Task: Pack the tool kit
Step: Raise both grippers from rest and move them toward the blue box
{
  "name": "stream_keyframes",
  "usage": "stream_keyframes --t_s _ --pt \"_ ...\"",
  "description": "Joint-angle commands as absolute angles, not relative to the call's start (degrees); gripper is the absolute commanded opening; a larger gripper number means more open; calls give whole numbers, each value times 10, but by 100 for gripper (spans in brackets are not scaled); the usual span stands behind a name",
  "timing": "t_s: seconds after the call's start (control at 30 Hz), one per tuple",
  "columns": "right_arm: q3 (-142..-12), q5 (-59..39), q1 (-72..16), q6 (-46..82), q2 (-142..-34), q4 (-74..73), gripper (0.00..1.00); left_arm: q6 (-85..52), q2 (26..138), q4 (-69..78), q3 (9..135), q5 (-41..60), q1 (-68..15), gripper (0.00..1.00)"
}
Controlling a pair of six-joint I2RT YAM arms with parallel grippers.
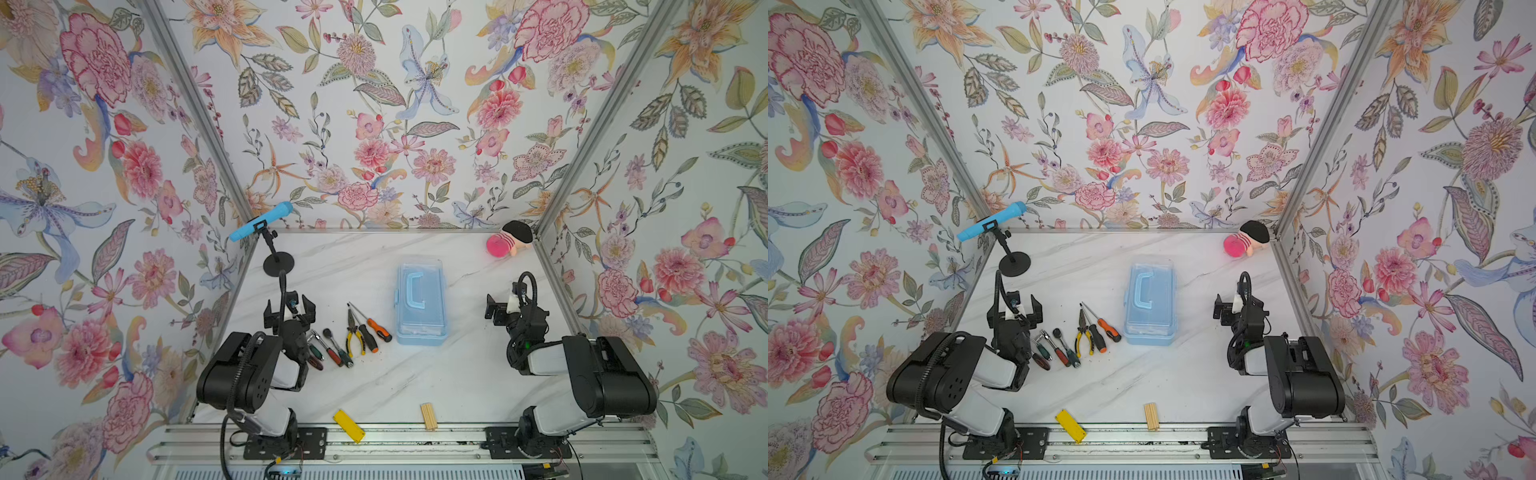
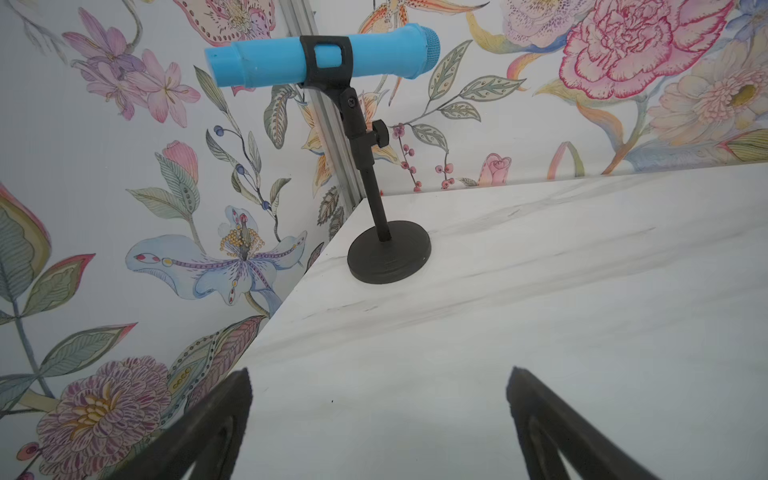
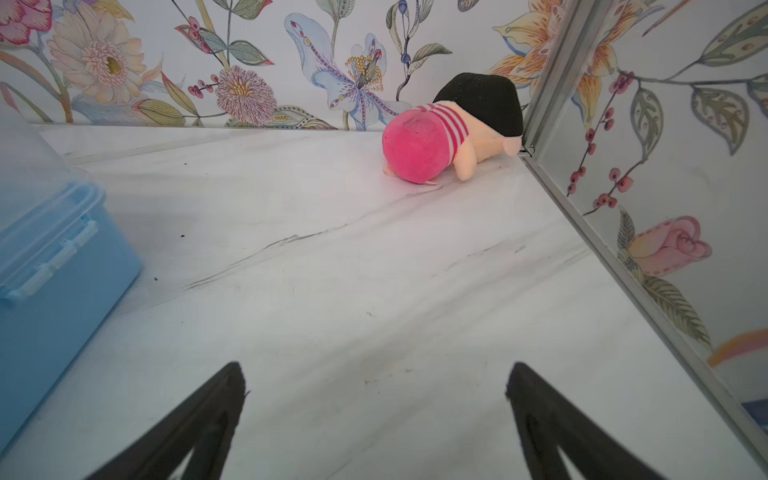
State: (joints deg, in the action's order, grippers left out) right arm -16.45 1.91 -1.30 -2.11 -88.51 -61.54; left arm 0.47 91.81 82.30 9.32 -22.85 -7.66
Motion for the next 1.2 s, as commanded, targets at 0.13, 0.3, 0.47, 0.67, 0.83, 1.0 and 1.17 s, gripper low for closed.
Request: stream_keyframes --t_s 0.13,0.3,0.47,0.67,0.83,1.0,1.17 --pt "-173 15 -11 -18 -884 -621 99 3 911 845 100 -228 -77 99" --pt "-173 15 -11 -18 -884 -622 99 1 911 842 100 -228 -76 99" --pt "-173 14 -11 -18 -885 -622 99 -2 910 835 100 -224 -73 99" --pt "-173 12 -10 -18 -885 -622 99 -2 910 835 100 -223 -73 99" --pt "-173 10 -9 -17 -886 -621 99 -2 910 835 100 -223 -73 99" --pt "-174 11 -10 -18 -885 -620 99 -4 910 832 100 -220 -71 99" --pt "-172 27 -14 -20 -883 -624 99 1 902 831 100 -237 -77 99"
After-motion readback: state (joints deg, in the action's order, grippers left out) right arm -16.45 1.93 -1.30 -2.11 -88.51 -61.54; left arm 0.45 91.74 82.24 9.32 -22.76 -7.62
